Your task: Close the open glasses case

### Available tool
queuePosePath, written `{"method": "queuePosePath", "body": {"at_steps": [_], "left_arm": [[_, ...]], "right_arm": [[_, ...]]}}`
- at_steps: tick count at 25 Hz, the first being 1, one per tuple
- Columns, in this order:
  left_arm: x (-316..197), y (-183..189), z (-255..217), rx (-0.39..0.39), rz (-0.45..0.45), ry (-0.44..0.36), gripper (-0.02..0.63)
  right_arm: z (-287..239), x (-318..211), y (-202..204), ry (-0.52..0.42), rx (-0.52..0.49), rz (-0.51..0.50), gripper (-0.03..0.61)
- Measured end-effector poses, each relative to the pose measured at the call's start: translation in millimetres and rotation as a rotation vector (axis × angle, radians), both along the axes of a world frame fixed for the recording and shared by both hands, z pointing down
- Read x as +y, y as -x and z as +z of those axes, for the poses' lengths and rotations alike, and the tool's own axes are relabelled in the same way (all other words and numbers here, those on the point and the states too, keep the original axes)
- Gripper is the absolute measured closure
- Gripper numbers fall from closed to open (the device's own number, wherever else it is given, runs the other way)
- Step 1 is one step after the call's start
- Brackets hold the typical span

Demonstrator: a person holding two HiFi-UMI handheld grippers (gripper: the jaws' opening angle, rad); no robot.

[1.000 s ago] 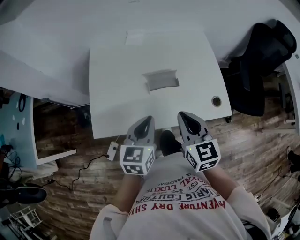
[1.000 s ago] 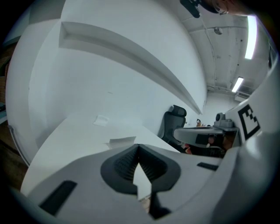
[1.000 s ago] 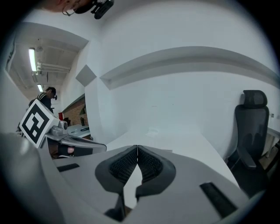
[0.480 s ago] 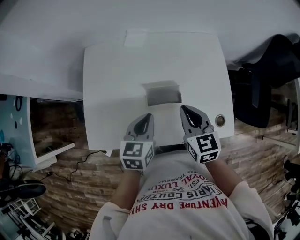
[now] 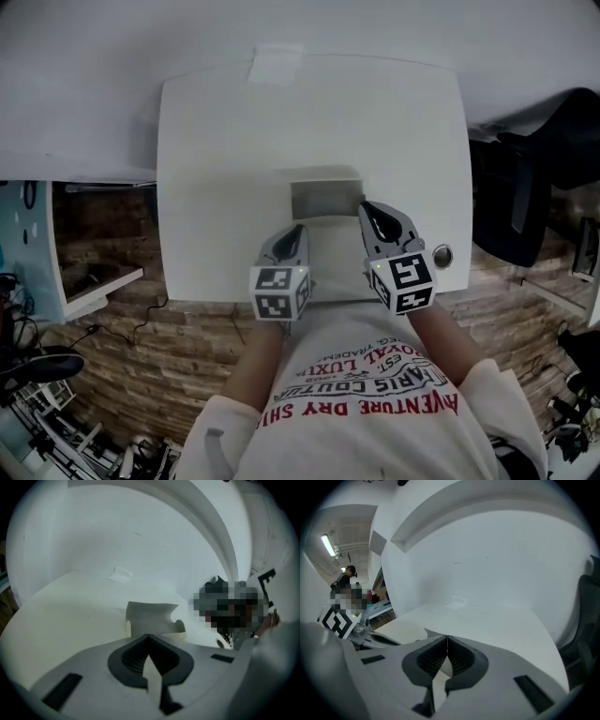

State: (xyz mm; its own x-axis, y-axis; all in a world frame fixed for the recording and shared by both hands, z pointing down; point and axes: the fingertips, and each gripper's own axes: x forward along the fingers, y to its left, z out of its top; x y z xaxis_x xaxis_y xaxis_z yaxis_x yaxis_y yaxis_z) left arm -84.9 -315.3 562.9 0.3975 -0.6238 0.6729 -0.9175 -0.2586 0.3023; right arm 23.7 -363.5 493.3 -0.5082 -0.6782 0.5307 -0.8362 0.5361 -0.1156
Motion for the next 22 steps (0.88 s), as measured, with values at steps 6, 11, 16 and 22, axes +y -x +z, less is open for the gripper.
{"method": "queuePosePath", "body": {"at_steps": [6, 11, 16, 22], "left_arm": [[-11.7, -5.2, 10.8, -0.010, -0.011, 0.015, 0.615], [-14.9, -4.3, 19.3, -0.002, -0.020, 0.042, 0.615], [-15.2, -6.6, 18.2, -0.055, 0.010, 0.026, 0.615], [-15.1, -5.5, 18.9, 0.004, -0.014, 0.034, 0.615]], "right_arm": [[7.7, -13.3, -3.4, 0.017, -0.009, 0.007, 0.566], [12.2, -29.4, 0.4, 0.017, -0.004, -0.008, 0.566], [13.2, -48.4, -1.9, -0.010, 0.014, -0.003, 0.566], [30.7, -56.3, -5.8, 0.049, 0.036, 0.007, 0.566]]}}
